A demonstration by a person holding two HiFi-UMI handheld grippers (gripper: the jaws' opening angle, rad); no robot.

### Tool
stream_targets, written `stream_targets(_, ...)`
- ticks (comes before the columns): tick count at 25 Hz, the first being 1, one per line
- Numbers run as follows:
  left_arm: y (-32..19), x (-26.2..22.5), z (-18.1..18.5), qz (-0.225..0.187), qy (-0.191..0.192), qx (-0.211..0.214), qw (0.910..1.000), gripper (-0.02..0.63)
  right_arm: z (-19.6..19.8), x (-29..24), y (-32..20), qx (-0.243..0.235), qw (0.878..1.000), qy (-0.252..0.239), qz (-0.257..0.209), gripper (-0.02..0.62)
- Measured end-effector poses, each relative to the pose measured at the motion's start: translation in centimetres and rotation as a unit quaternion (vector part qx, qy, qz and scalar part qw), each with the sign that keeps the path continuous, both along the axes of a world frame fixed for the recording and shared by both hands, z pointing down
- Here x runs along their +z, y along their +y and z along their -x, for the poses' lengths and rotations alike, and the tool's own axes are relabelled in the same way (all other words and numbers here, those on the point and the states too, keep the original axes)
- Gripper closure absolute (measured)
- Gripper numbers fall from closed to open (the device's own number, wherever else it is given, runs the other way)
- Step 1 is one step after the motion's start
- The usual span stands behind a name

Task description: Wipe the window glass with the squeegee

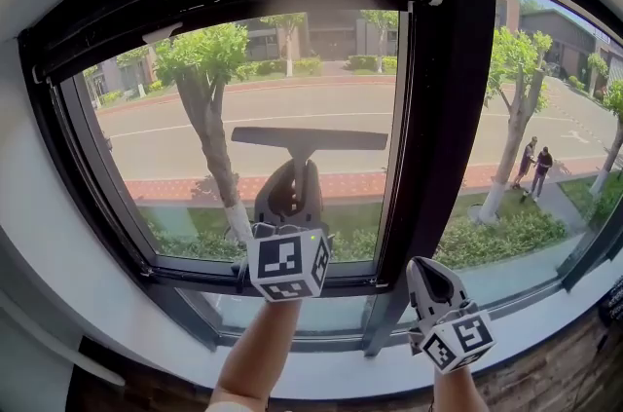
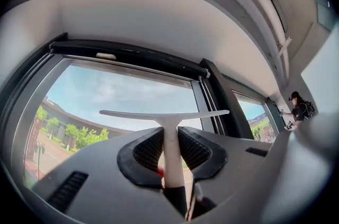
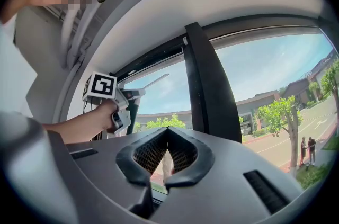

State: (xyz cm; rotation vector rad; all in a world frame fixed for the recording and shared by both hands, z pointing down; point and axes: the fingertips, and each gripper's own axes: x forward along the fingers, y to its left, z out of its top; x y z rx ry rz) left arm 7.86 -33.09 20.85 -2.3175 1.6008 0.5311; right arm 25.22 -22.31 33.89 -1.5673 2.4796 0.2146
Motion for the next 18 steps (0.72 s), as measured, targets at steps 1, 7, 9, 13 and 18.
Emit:
stream_targets(1,-0.6,-1.4,-0.6,-0.004,-0.001,0.001,1.0000,0.514,-0.3,-0.3,0.0,0.002,1.000,0.000,-0.003,0.584)
stream_targets(7,-4.4,-7.7,-4.0,-0.019,-0.006,-0.008,0.9998,0.514,-2.0,-1.3,0.5,0.015,1.000,0.004,-0.011,0.584)
stream_targets(9,-5.2,-9.4,-4.1,-0.028,0.003,-0.021,0.9994,0.514,-2.6,-1.2,0.7,0.019,1.000,0.006,-0.009,0.584)
stream_targets(13,-6.6,-12.4,-4.2,-0.042,0.009,-0.045,0.9980,0.514,-4.1,-0.9,0.9,0.030,1.000,0.007,-0.004,0.584)
stream_targets(18,-8.0,-15.6,-4.4,-0.046,0.006,-0.067,0.9967,0.514,-5.2,-0.6,0.7,0.036,0.999,0.007,0.000,0.585)
